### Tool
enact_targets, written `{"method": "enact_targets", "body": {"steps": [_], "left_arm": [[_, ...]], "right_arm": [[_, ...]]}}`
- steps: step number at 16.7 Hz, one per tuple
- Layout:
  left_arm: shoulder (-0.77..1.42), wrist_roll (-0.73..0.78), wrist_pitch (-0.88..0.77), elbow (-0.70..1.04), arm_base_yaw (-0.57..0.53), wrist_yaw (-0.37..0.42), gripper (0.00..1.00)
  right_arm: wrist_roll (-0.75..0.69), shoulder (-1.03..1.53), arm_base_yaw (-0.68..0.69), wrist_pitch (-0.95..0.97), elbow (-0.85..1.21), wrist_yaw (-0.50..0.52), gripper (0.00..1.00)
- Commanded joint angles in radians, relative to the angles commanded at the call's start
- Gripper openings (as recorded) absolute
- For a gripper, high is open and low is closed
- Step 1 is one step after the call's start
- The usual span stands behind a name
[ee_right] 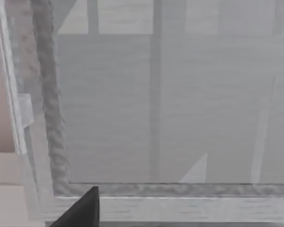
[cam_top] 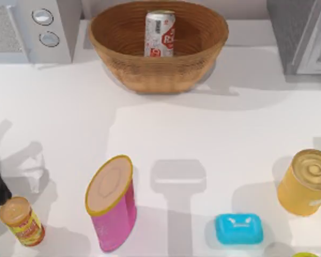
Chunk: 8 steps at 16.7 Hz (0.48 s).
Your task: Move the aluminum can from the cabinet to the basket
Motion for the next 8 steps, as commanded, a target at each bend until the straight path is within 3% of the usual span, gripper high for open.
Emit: {"method": "enact_targets", "body": {"steps": [8], "left_arm": [[0.000,0.000,0.000,0.000,0.000,0.000,1.00]], "right_arm": [[0.009,0.489,-0.325,0.382,0.115,-0.320,1.00]]}}
